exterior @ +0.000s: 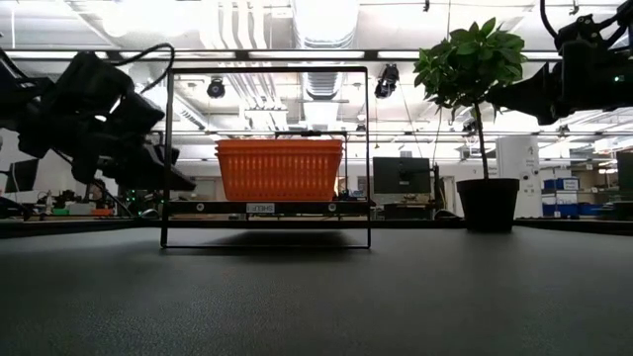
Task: Stack baskets on shelf by color
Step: Return to Home Position
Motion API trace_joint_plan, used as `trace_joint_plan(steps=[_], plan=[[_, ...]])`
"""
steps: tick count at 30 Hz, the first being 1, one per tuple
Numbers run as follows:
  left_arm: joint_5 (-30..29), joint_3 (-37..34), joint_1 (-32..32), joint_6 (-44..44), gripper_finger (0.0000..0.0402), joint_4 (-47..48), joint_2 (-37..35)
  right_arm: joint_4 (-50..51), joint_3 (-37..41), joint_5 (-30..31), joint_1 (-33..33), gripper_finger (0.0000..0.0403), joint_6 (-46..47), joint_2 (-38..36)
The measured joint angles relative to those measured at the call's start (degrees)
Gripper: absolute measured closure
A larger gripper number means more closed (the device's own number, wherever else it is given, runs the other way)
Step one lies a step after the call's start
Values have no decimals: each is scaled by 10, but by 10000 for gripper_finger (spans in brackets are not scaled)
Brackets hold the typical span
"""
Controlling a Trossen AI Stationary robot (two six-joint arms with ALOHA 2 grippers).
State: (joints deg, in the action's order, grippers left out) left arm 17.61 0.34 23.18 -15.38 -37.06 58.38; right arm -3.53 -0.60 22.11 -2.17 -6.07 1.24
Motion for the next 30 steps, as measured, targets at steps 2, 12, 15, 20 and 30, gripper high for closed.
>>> trace_joint_plan(steps=[2, 12, 15, 20, 30], plan=[[0, 0, 0, 0, 400, 0, 15, 0, 0, 0, 0, 394, 0, 0], [0, 0, 0, 0, 400, 0, 84, 0, 0, 0, 0, 394, 0, 0], [0, 0, 0, 0, 400, 0, 103, -1, 0, 0, 0, 394, 0, 0], [0, 0, 0, 0, 400, 0, 135, -1, 0, 0, 0, 394, 0, 0], [3, 0, 0, 0, 400, -22, 171, -1, 0, 0, 0, 394, 0, 0]])
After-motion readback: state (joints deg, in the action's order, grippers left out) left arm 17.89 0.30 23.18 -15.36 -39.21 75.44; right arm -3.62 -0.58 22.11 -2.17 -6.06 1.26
